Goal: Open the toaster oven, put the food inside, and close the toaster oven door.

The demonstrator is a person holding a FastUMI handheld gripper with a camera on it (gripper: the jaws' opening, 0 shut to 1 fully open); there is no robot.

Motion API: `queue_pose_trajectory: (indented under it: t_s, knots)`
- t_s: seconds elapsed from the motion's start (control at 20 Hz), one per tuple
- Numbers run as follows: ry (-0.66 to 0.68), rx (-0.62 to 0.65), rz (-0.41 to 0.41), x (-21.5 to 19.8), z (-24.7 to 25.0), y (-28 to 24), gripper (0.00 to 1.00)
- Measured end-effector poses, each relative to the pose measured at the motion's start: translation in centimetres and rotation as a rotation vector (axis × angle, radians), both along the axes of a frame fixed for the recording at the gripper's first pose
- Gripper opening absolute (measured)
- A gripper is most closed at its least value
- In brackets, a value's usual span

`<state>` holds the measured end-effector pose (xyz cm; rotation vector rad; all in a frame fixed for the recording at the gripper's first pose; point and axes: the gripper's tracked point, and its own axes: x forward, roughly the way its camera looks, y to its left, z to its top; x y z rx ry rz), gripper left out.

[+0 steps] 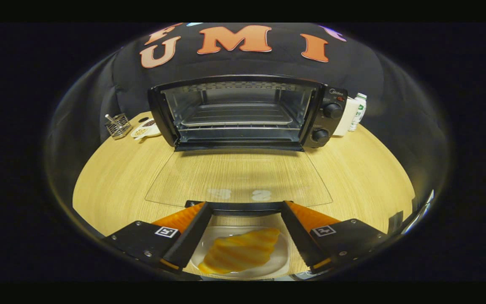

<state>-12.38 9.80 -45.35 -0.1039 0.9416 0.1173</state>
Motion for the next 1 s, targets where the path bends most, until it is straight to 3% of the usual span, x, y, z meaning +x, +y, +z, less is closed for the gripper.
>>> queue_pose_trajectory:
  t_s: [0.4,0.8,1.0]
  knots:
    - [0.017,0.001,-0.127,-3.6,2.9,0.9,0.99]
    - [0.130,-0.019,-0.290,-10.7,0.7,0.4,0.99]
    - [0.151,-0.029,-0.322,-12.0,-0.4,0.5,0.99]
